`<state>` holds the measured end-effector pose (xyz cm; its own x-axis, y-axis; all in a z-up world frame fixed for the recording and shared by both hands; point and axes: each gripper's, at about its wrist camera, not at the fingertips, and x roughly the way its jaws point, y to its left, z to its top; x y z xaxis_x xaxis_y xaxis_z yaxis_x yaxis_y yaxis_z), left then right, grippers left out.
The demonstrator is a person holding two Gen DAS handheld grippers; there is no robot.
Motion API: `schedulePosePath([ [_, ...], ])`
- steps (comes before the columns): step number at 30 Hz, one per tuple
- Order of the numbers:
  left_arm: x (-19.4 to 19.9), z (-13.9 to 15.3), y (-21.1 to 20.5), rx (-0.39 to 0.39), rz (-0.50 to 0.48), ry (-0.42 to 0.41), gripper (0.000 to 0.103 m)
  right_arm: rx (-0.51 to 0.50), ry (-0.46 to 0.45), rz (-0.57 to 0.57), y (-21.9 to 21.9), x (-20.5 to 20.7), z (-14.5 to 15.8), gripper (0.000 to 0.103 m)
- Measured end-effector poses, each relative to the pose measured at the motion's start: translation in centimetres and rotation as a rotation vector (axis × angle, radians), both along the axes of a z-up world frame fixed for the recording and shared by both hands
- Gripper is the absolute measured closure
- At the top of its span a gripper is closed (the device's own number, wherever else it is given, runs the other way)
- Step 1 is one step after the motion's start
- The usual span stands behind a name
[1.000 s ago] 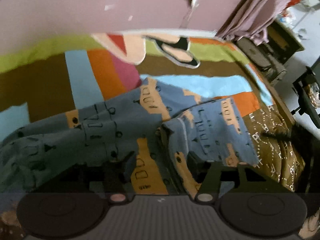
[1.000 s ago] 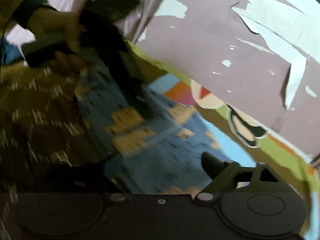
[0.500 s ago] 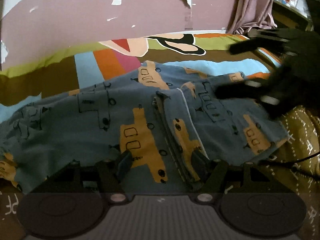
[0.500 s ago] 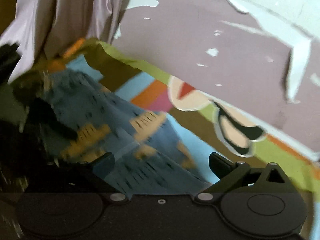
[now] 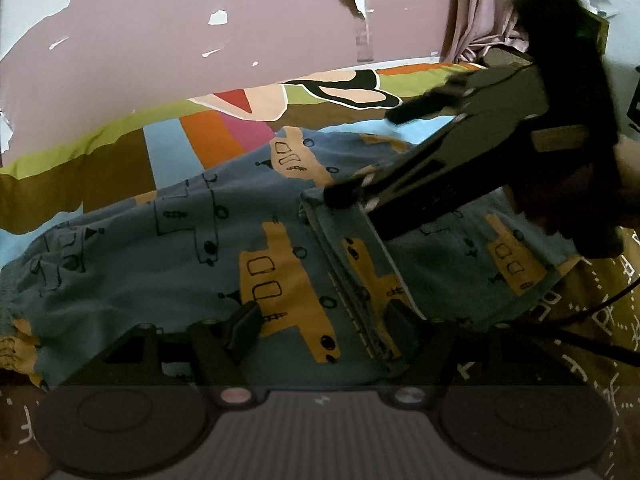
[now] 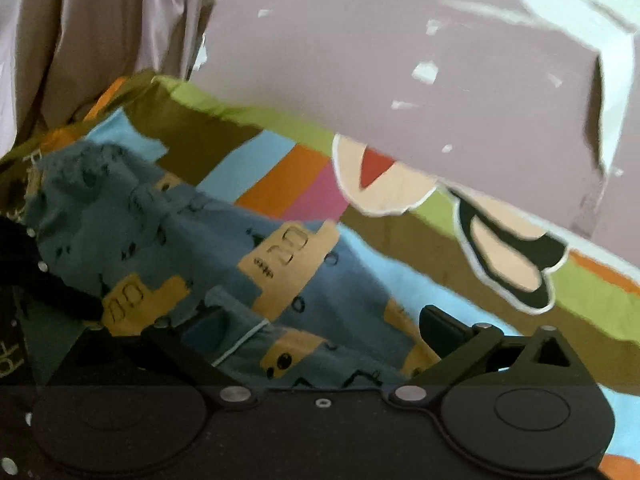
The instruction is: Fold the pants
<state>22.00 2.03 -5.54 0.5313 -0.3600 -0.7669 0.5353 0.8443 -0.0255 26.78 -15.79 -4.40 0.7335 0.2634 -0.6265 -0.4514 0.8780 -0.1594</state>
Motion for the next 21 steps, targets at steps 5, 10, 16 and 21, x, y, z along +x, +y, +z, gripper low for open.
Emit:
schedulePosePath([
  [5,-0.1,2.4,4.5,-0.259,0.070,0.028,0.013,0.090,-0.101,-0.035,-2.0,-3.3,2.9,0.001],
  [10,-1.9,3.9,9.3,-0.251,0.268,-0.089,0.010,0.177,-0.060,-0.093,-3.1,-6.0,2.7,0.001],
  [16,-2.3,3.3,13.9,-0.251,0.553,-0.085,0.017,0.179,-0.045,-0.108,-2.1,-10.4,1.5,0.001],
  [21,0.2,1.8,16.7,-0.340,0.697,0.025,0.034,0.177,-0.033,-0.081,-1.3,-11.3,0.8,0.001],
])
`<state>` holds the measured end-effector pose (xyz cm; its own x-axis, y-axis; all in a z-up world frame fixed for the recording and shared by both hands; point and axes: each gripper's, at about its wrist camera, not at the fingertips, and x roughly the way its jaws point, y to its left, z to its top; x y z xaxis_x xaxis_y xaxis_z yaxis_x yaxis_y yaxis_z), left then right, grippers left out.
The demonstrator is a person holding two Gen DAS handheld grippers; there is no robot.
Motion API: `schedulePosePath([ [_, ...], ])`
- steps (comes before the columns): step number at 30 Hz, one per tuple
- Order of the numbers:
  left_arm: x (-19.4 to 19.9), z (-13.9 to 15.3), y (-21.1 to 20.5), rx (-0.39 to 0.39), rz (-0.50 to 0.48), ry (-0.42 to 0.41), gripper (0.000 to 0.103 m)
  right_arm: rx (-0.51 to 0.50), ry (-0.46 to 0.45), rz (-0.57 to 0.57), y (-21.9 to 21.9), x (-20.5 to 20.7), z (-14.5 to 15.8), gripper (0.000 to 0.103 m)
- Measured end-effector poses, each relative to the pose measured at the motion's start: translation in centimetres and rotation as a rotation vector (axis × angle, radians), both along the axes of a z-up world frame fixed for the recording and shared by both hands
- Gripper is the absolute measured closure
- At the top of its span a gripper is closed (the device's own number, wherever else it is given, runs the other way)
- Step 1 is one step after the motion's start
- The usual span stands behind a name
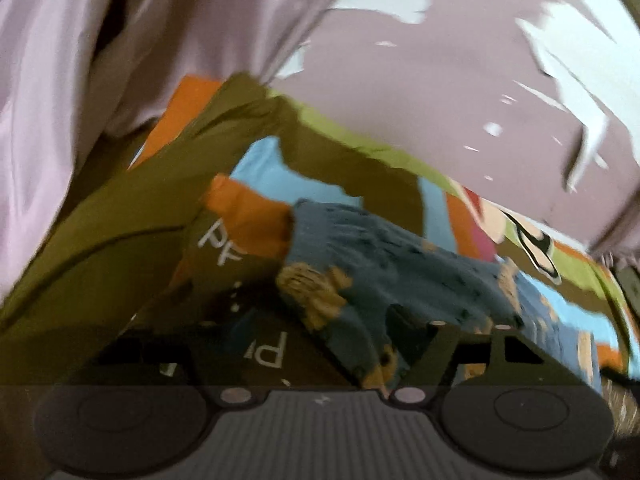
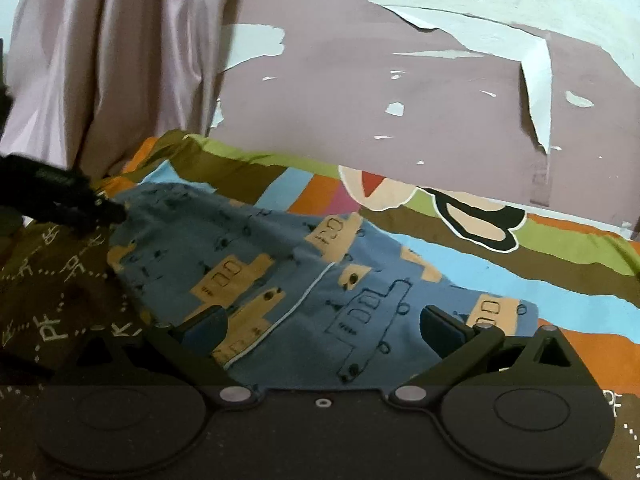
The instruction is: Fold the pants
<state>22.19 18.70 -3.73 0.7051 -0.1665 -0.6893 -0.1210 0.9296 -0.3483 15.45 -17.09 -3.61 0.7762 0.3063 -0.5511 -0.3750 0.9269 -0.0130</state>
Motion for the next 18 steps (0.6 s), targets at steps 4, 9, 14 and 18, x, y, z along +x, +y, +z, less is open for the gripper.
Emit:
schedulePosePath([
  [4,1.9,-1.2,1.2,-0.152,0.108,0.041,0.043,0.028,0.032,-0.023,-0.2,0.4,-0.4,0.001],
  [9,2.0,-1.2,0.1,-0.070,0.171,0.022,0.080,0.020,0.049,-0.029,-0.1,0.3,-1.2,0.001],
  [14,0.7,0.6,-4.9,0.296,0.011,-0.132,0.084,-0.025,0.067,-0.034,0.3,0.5,-2.3,0.001],
  [18,0.1,0.9,-8.8,0.522,-0.150,-0.232,0.084,-0.020,0.080,-0.044,0.3,0.4,-3.0,0.001],
])
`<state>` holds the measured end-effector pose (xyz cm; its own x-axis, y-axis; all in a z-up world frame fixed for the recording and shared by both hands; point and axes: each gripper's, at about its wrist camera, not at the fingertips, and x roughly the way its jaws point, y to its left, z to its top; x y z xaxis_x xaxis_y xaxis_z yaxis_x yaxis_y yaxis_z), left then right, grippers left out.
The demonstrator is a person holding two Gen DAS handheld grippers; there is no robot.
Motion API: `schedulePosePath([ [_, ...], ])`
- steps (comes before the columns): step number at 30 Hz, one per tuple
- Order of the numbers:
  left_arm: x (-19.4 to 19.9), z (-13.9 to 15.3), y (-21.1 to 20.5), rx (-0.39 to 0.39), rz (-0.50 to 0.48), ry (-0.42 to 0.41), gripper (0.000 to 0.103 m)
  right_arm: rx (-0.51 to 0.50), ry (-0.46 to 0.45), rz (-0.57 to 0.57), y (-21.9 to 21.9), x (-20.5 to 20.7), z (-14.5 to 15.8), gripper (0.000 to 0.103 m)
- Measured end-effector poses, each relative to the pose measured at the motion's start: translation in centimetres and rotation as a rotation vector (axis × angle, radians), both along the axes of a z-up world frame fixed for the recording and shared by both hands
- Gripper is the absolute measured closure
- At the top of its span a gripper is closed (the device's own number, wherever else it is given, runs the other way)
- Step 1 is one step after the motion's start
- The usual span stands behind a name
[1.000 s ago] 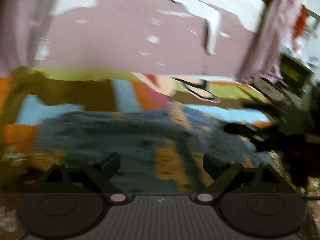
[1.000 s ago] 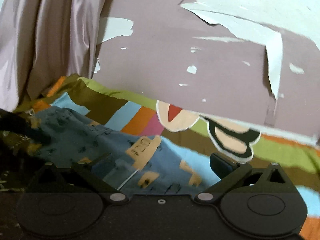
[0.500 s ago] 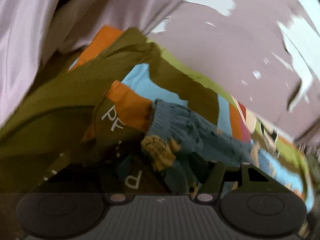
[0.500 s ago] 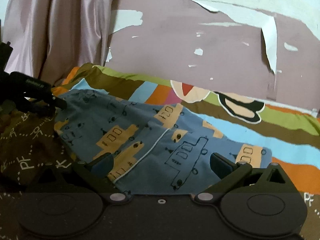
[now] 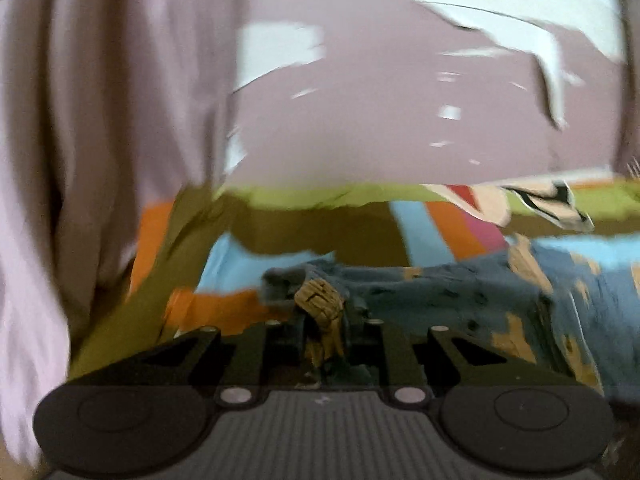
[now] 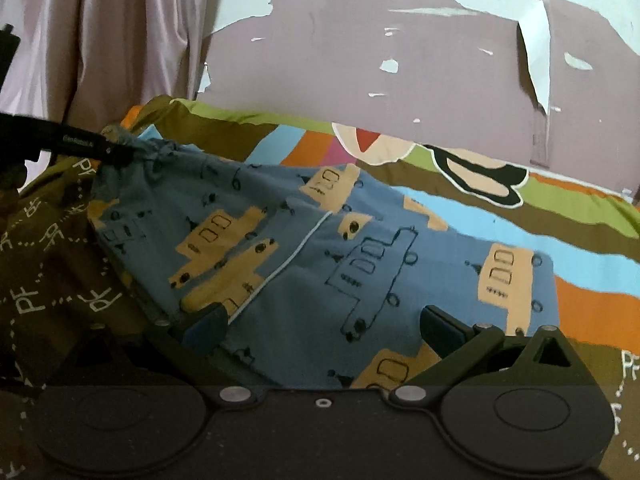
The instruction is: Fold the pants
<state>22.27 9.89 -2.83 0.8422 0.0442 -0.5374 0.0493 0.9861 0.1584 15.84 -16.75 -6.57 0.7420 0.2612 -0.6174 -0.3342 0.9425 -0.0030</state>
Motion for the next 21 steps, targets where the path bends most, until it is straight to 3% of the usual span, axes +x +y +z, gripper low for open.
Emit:
schedulePosePath([
  [4,0.0,-0.4,-1.9,0.096,-0.054,-0.014,0.084,0.002,0.005,0.004,0.1,0.1,0.0,0.001],
  [8,0.2,-0.7,-2.0,0.105,-0.061,-0.007,0.084,0.006,0.007,0.004,0.0,0.1,0.0,0.001],
  [10,0.4,-0.8,-1.6,0.086,-0.046,0.017,0.075,0.006,0.008,0.005,-0.1,0.1,0.0,0.001],
  [11,0.4,-0.8,-1.2,0.064,-0.034,0.031,0.068,0.005,0.008,0.005,-0.1,0.1,0.0,0.001],
  [12,0.5,-0.8,-0.8,0.038,-0.027,0.048,0.049,0.005,0.008,0.005,0.0,0.1,0.0,0.001],
  [13,0.6,-0.9,-0.4,0.011,-0.012,0.065,0.040,0.005,0.009,0.006,-0.1,0.1,0.0,0.001],
  [17,1.6,-1.6,1.8,-0.140,0.031,0.162,0.037,0.006,0.009,0.005,-0.1,0.1,0.0,0.001],
  [21,2.7,-2.8,5.5,-0.460,0.035,0.220,0.022,0.005,0.008,0.008,-0.1,0.1,0.0,0.001],
])
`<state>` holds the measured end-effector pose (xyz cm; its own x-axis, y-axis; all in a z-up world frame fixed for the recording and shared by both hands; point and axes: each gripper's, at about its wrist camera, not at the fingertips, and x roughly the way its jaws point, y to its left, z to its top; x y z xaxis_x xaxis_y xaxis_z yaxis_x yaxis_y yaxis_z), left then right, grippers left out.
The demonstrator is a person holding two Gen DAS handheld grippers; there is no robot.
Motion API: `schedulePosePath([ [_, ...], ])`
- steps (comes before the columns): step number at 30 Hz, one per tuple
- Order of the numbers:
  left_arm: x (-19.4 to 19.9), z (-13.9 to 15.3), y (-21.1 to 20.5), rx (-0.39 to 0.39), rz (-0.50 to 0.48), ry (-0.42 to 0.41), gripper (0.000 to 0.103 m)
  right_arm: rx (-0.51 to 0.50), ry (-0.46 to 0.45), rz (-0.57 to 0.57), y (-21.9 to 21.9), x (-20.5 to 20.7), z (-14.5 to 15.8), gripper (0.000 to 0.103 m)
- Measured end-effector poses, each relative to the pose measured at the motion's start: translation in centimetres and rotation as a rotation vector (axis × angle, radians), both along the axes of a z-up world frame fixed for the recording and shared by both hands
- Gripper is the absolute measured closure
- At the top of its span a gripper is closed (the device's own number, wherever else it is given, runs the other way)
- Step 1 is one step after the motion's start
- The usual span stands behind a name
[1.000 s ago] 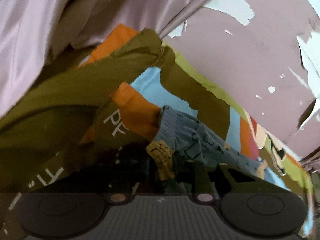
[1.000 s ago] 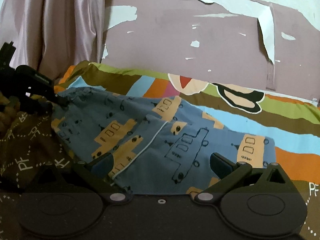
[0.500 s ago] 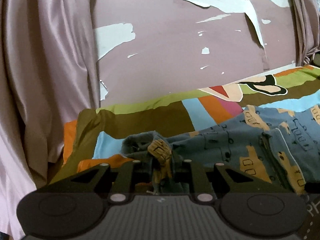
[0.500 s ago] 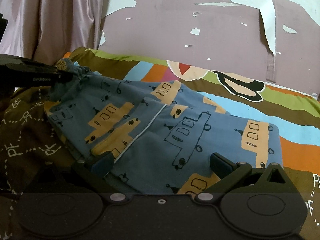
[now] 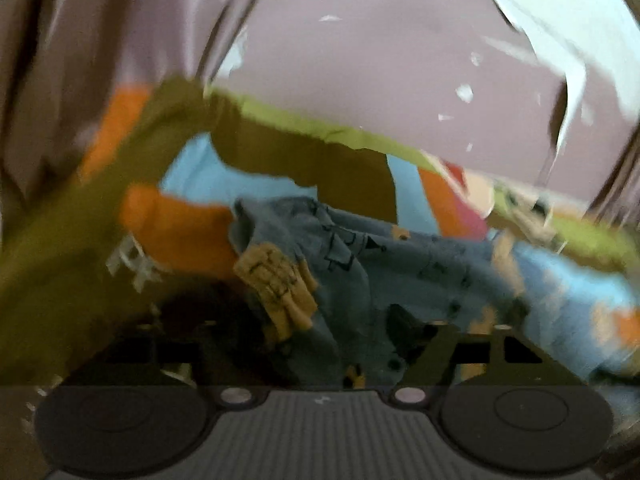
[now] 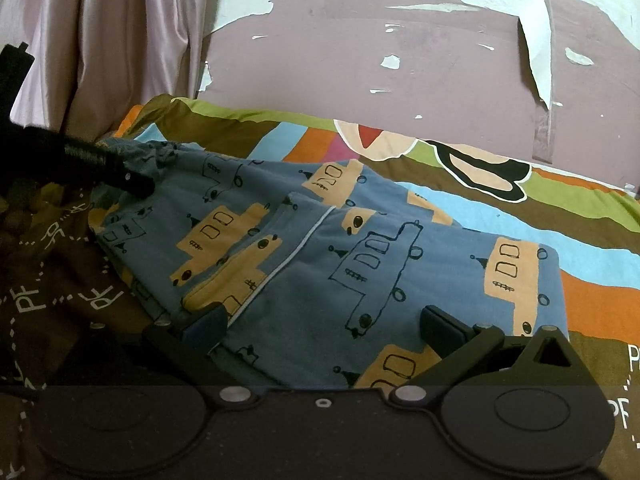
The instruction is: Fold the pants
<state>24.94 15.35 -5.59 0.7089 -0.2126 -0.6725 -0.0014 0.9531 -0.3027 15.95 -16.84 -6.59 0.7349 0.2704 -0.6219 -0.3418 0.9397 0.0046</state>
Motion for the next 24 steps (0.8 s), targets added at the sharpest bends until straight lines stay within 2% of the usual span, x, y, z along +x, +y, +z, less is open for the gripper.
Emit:
schedulePosePath([
  [2,0.2,-0.7,1.8,-0.122,0.032,-0.004,0.020,0.000,-0.001,0.001,0.0,0.0,0.0,0.001],
  [7,0.6,-1.6,4.9,-0.333,0.094,0.006,0.019,-0.005,-0.030,-0.016,-0.1,-0.1,0.5,0.001],
  [8,0.7,-1.6,5.3,-0.357,0.112,0.015,0.026,-0.010,-0.045,-0.023,-0.1,-0.1,0.6,0.001],
  [10,1.2,-1.6,5.6,-0.351,0.142,0.039,0.056,-0.022,-0.067,-0.029,0.1,0.0,0.9,0.001],
  [12,1.5,-1.9,6.0,-0.360,0.167,0.071,0.074,-0.034,-0.081,-0.033,0.4,0.2,1.0,0.001],
  [15,1.6,-2.0,6.1,-0.404,0.191,0.095,0.082,-0.082,-0.063,-0.026,1.2,1.0,0.5,0.001],
  [17,1.6,-1.6,5.6,-0.385,0.189,0.092,0.085,-0.085,-0.041,-0.028,1.4,1.4,0.1,0.001],
  [24,0.4,2.1,1.8,-0.123,0.097,-0.014,0.088,-0.071,-0.038,-0.018,1.4,1.3,0.2,0.001],
])
